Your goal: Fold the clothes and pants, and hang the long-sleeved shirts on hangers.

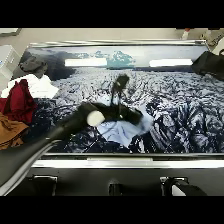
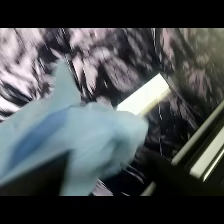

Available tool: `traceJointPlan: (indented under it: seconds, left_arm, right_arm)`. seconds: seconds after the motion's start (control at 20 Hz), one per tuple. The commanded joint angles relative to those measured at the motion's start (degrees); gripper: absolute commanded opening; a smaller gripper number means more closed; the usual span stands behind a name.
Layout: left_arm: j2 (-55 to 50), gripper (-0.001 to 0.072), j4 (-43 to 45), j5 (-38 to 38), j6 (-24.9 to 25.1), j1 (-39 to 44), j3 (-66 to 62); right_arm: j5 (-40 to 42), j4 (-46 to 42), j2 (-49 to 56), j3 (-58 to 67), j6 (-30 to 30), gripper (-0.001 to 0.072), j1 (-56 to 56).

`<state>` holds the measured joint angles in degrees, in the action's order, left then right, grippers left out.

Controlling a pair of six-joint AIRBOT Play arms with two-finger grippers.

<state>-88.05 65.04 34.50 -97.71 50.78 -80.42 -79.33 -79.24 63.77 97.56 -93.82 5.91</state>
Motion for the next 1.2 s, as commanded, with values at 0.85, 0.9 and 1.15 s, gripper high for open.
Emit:
traceJointPlan:
  seconds: [0.85,0.9,1.15]
  left_arm:
    - [-1.8,0.0712,-18.6,28.5,9.1,-35.5,23.4]
    - [-2.6,0.0712,-19.4,27.3,9.1,-34.0,23.3]
    - [-3.8,0.0628,-23.0,18.5,6.9,-28.9,23.3]
  right_arm:
    - [15.2,6.3,7.1,-46.8,2.4,0.0695,0.0]
    - [14.7,7.3,8.1,-46.8,2.4,0.0695,0.0]
    - [13.9,9.0,13.2,-46.8,2.4,0.0695,-0.1]
